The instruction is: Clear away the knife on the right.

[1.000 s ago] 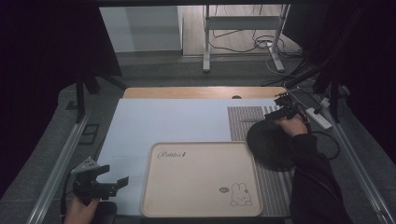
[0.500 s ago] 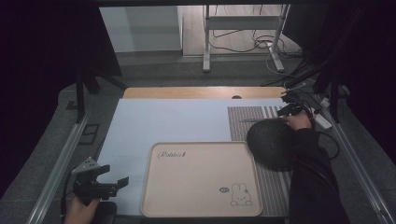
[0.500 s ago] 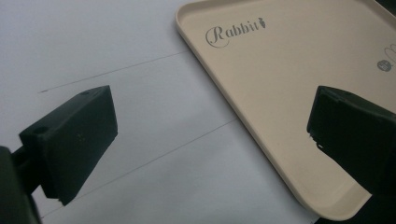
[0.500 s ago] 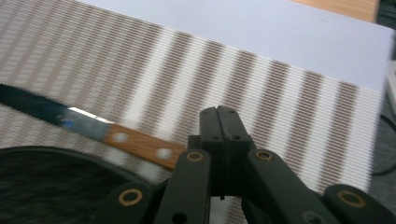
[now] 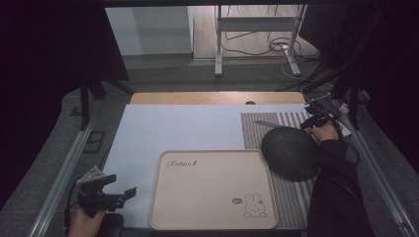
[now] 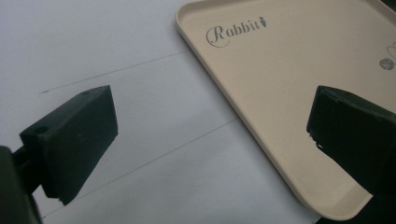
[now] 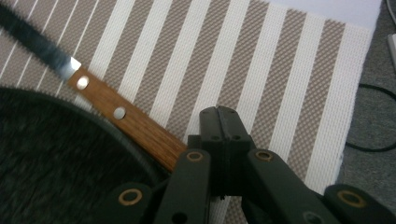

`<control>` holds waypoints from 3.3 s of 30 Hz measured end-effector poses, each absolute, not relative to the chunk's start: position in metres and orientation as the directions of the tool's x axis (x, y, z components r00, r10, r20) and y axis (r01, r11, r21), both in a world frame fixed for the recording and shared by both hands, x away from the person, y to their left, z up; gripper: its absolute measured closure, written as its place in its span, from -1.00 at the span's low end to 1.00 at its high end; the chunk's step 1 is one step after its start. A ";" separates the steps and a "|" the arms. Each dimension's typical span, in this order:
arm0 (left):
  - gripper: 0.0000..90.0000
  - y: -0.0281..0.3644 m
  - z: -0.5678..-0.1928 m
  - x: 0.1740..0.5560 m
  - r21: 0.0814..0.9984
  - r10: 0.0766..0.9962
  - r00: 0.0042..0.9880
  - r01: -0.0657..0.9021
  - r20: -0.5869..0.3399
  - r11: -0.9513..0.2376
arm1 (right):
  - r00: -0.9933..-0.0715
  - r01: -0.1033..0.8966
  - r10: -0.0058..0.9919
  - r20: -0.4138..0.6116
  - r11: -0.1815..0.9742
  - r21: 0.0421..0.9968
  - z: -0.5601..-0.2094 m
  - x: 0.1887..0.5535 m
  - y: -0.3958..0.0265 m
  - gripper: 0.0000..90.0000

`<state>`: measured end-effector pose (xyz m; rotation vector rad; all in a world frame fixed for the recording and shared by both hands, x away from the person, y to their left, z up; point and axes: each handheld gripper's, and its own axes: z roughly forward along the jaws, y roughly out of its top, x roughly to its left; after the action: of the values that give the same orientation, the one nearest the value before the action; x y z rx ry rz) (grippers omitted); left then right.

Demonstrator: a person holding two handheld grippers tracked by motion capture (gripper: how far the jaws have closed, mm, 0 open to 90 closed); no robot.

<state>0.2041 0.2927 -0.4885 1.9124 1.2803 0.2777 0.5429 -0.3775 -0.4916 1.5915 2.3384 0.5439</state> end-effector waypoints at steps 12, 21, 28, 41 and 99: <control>-0.95 0.292 -0.488 0.204 0.716 0.854 0.463 0.677 -0.237 -0.168 | -0.367 0.861 0.930 0.026 0.329 0.388 -0.489 0.533 -0.378 0.98; -0.95 0.292 -0.488 0.204 0.716 0.855 0.463 0.678 -0.236 -0.169 | -0.363 0.827 0.931 0.025 0.310 0.469 -0.477 0.536 -0.374 0.43; -0.95 0.292 -0.488 0.204 0.716 0.855 0.462 0.678 -0.236 -0.169 | -0.383 0.810 0.923 0.036 0.317 0.494 -0.470 0.541 -0.353 -0.35; -0.95 0.293 -0.489 0.204 0.715 0.855 0.461 0.679 -0.238 -0.167 | -0.448 0.803 0.893 0.029 0.388 0.453 -0.481 0.556 -0.306 -1.00; -0.95 0.293 -0.488 0.205 0.713 0.856 0.458 0.682 -0.240 -0.164 | -0.449 0.800 0.894 -0.019 0.411 0.437 -0.464 0.542 -0.375 0.72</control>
<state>0.2046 0.2927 -0.4885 1.9119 1.2888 0.2768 0.5423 -0.3750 -0.4642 1.4847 2.4188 0.5421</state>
